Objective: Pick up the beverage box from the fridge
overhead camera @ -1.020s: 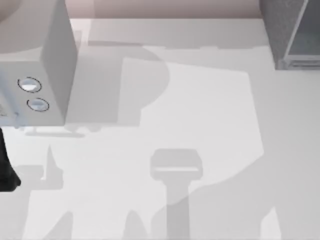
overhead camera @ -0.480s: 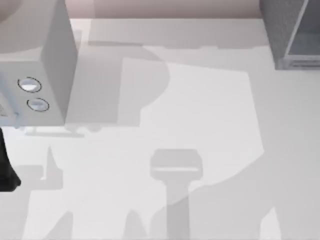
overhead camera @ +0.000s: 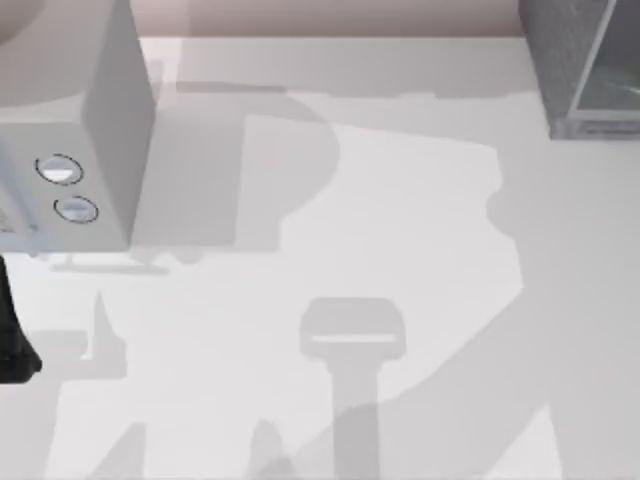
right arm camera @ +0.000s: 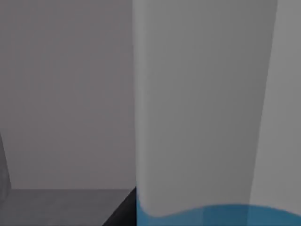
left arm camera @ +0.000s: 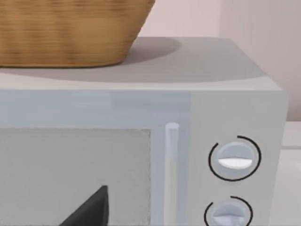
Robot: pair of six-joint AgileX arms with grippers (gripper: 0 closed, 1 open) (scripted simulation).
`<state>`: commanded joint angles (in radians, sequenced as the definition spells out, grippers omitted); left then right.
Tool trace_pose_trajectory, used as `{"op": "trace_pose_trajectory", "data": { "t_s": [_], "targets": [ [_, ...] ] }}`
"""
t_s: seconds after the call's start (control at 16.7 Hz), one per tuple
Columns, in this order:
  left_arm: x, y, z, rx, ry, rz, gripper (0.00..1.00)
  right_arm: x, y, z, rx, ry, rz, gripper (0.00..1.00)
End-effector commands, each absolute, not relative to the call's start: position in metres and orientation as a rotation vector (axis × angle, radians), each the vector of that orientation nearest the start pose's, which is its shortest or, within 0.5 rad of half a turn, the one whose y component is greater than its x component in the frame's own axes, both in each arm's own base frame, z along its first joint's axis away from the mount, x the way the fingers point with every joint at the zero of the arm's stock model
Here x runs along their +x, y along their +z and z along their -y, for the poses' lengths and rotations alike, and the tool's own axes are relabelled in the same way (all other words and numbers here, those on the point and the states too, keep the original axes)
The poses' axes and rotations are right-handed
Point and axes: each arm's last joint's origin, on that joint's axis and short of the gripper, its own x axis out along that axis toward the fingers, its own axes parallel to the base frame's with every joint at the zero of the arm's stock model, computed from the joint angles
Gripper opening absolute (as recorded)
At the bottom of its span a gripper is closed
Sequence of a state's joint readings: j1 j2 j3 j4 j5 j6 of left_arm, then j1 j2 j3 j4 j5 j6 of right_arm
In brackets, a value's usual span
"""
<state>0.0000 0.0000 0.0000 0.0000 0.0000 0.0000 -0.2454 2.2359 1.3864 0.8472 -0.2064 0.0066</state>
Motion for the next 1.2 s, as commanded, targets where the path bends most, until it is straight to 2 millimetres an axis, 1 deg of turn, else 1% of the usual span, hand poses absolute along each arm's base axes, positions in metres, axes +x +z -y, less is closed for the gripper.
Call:
{"op": "trace_pose_trajectory", "data": {
  "t_s": [0.06,0.24,0.3,0.42,0.6,0.66,0.78,0.84,0.96,1.08,1.2],
  "targets": [
    [0.106,0.160,0.001,0.000,0.000,0.000,1.00,0.481,0.168,0.108,-0.006,-0.013,0.000,0.00],
    [0.106,0.160,0.001,0.000,0.000,0.000,1.00,0.481,0.169,0.109,-0.007,-0.013,0.001,0.00],
    [0.106,0.160,0.001,0.000,0.000,0.000,1.00,0.481,0.165,0.108,-0.003,-0.013,-0.004,0.00],
    [0.106,0.160,0.001,0.000,0.000,0.000,1.00,0.478,0.170,0.109,-0.008,-0.012,0.011,0.00],
    [0.106,0.160,0.001,0.000,0.000,0.000,1.00,0.457,0.184,0.110,-0.019,-0.012,0.048,0.00],
    [0.106,0.160,0.001,0.000,0.000,0.000,1.00,0.447,0.180,0.110,-0.015,-0.012,0.034,0.00],
    [0.106,0.160,0.001,0.000,0.000,0.000,1.00,0.424,0.158,0.108,0.007,-0.013,-0.040,0.00],
    [0.106,0.160,0.001,0.000,0.000,0.000,1.00,0.413,0.153,0.107,0.013,-0.013,-0.060,0.00],
    [0.106,0.160,0.001,0.000,0.000,0.000,1.00,0.394,0.157,0.106,0.009,-0.013,-0.046,0.00],
    [0.106,0.160,0.001,0.000,0.000,0.000,1.00,0.383,0.164,0.107,-0.001,-0.013,-0.011,0.00],
    [0.106,0.160,0.001,0.000,0.000,0.000,1.00,0.381,0.165,0.107,-0.003,-0.013,-0.004,0.00]
  ]
}}
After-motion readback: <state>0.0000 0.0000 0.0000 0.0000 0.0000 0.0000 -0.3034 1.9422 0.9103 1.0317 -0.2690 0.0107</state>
